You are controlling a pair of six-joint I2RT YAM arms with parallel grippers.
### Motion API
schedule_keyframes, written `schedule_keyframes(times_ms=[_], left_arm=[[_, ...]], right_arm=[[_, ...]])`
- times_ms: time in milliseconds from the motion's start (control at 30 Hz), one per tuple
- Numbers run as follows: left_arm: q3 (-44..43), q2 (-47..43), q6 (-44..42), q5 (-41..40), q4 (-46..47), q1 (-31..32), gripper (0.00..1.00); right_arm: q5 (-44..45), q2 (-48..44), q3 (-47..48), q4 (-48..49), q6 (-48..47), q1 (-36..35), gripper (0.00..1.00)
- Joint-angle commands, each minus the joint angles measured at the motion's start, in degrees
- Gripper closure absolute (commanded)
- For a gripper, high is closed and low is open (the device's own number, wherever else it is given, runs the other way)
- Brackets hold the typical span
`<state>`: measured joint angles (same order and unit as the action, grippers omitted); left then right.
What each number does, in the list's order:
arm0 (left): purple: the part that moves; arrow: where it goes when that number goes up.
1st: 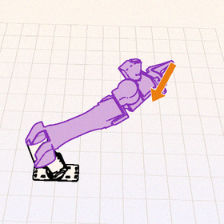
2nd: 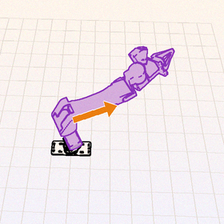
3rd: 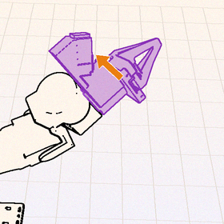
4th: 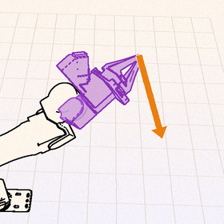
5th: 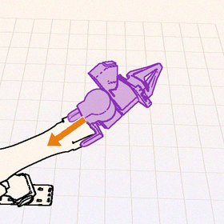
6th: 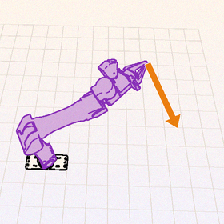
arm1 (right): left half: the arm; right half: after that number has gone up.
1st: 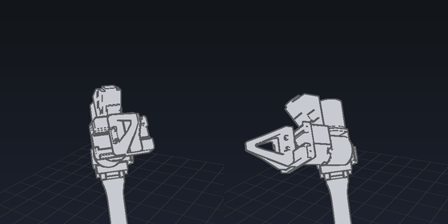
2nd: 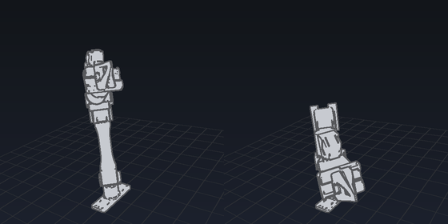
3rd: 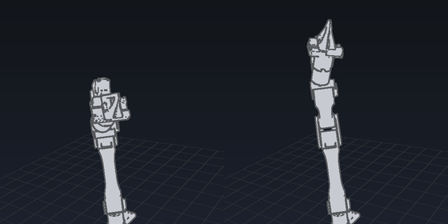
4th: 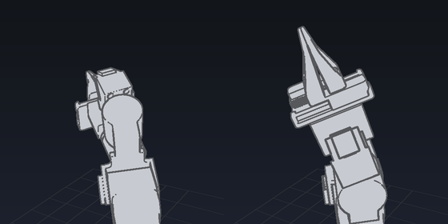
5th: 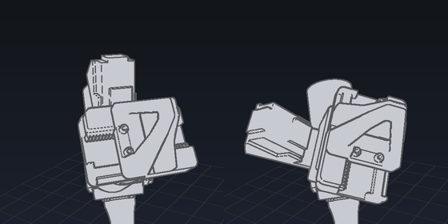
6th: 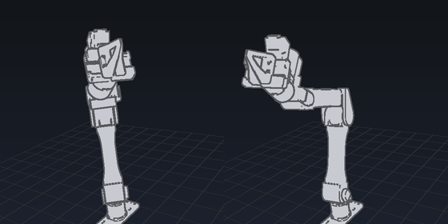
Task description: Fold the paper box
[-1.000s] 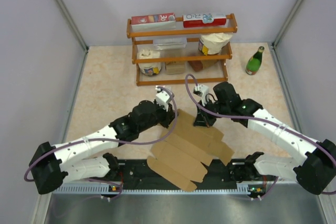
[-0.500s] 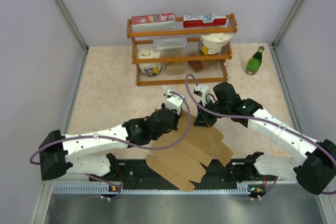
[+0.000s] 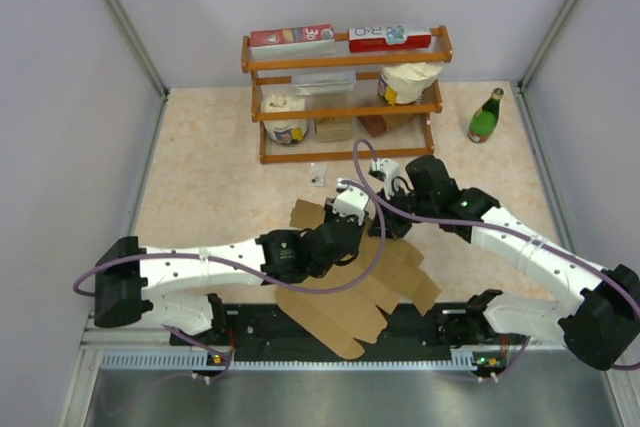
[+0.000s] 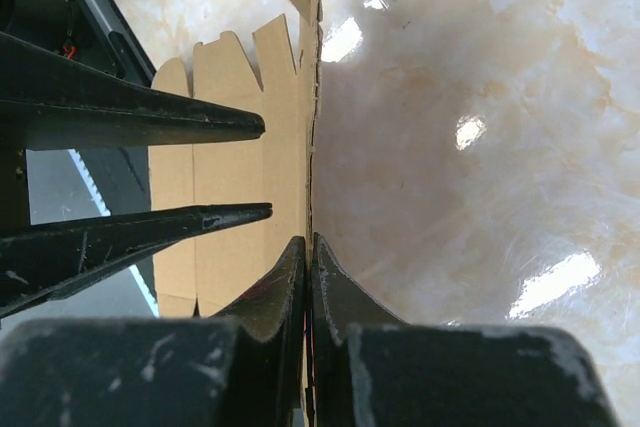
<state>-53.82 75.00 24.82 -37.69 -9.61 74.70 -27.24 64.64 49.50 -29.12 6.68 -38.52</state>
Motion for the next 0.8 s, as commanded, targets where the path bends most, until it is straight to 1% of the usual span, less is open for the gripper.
schedule_keyframes(times_ms=[0, 100, 167, 233, 267, 333, 400, 467, 500, 567, 667, 767], left_arm=[[-3.1, 0.7, 1.7, -2.7, -0.1, 0.4, 0.65], [-3.7, -0.1, 2.2, -4.5, -2.3, 0.5, 0.64], [-4.1, -1.7, 4.2, -7.3, -5.5, 0.5, 0.62], [-3.4, -4.8, 4.8, -10.0, -7.9, 0.5, 0.58], [-2.0, -6.7, 4.5, -10.8, -7.7, 0.4, 0.55], [2.7, -12.7, 2.2, -10.7, -3.2, 0.3, 0.5], [9.1, -21.0, -0.5, -7.6, 2.6, -0.8, 0.44], [15.6, -29.0, -1.5, -2.6, 6.8, -2.9, 0.41], [18.5, -33.8, -0.6, 0.0, 7.4, -4.4, 0.4], [23.0, -39.3, 0.6, 6.2, 8.1, -7.6, 0.38], [27.4, -43.0, 2.9, 14.4, 7.2, -11.3, 0.38], [29.5, -42.0, 5.1, 18.3, 6.7, -12.6, 0.36]], right_arm=[[0.2, -0.2, 0.6, 2.7, 0.4, -0.7, 1.0], [0.3, -0.4, 0.4, 2.7, 0.4, -0.7, 1.0], [0.4, -0.5, 0.2, 2.8, 0.2, -0.7, 1.0], [0.6, -0.6, 0.2, 2.7, 0.0, -0.7, 1.0], [0.6, -0.7, 0.2, 2.5, -0.2, -0.7, 1.0], [0.6, -0.8, 0.3, 2.3, -0.3, -0.7, 1.0], [0.2, -1.1, 0.6, 1.9, -0.5, -0.7, 1.0], [-0.1, -1.3, 1.0, 1.4, -0.9, -0.7, 1.0], [-0.4, -1.4, 1.4, 1.1, -1.1, -0.7, 1.0], [-0.7, -1.6, 2.2, 0.2, -1.5, -0.7, 1.0], [-0.8, -2.0, 3.4, -1.9, -2.6, -0.7, 1.0], [-0.4, -1.6, 5.8, -4.9, -4.7, -0.7, 1.0]])
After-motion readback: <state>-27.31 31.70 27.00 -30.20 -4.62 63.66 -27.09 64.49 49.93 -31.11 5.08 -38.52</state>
